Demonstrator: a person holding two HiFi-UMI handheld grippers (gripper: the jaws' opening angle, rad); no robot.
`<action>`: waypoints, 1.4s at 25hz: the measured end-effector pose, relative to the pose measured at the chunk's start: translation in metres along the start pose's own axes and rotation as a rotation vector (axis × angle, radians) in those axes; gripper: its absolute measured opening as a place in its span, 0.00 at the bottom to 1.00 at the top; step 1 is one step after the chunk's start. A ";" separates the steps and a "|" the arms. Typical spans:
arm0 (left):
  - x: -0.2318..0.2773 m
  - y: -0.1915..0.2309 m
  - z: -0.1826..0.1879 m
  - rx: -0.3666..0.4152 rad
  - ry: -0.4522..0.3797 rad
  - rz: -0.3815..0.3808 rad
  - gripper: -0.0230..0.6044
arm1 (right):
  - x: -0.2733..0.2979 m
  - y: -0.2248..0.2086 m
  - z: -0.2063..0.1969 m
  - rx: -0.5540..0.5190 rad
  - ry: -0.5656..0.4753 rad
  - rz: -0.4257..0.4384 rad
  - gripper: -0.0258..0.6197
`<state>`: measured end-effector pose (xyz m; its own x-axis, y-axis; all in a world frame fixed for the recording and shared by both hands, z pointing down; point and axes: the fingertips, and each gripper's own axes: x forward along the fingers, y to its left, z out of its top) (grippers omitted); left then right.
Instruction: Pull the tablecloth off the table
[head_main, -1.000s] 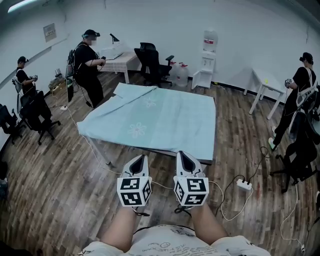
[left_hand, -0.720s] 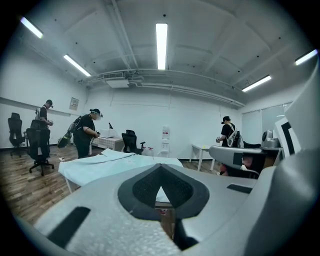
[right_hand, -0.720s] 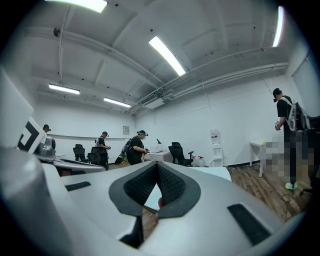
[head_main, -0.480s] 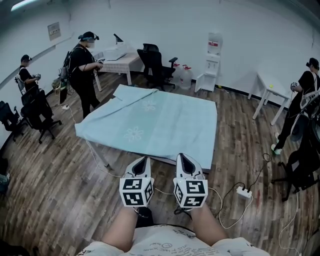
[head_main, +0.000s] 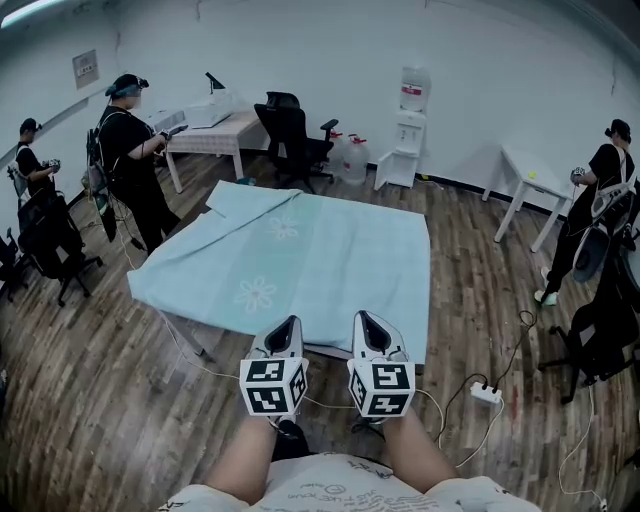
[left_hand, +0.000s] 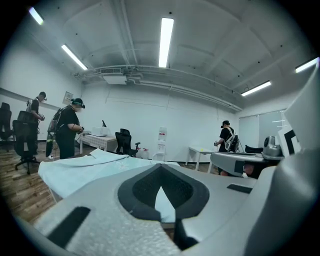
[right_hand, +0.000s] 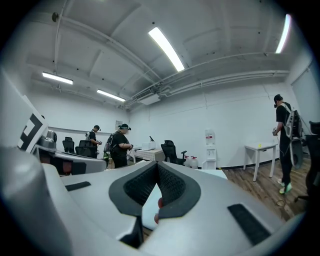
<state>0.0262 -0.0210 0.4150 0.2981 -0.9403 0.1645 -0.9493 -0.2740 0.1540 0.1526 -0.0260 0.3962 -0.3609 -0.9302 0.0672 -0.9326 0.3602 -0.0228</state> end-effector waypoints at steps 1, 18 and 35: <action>0.011 0.007 0.003 -0.004 0.004 -0.012 0.05 | 0.014 -0.002 -0.001 0.003 0.005 -0.010 0.06; 0.187 0.220 0.053 -0.050 0.075 -0.051 0.05 | 0.256 0.010 0.003 0.004 0.084 -0.175 0.06; 0.304 0.291 0.005 -0.003 0.252 -0.043 0.05 | 0.338 -0.063 -0.056 0.054 0.212 -0.333 0.06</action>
<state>-0.1598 -0.3874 0.5044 0.3541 -0.8474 0.3955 -0.9350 -0.3120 0.1687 0.0899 -0.3589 0.4764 -0.0350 -0.9582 0.2841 -0.9994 0.0316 -0.0166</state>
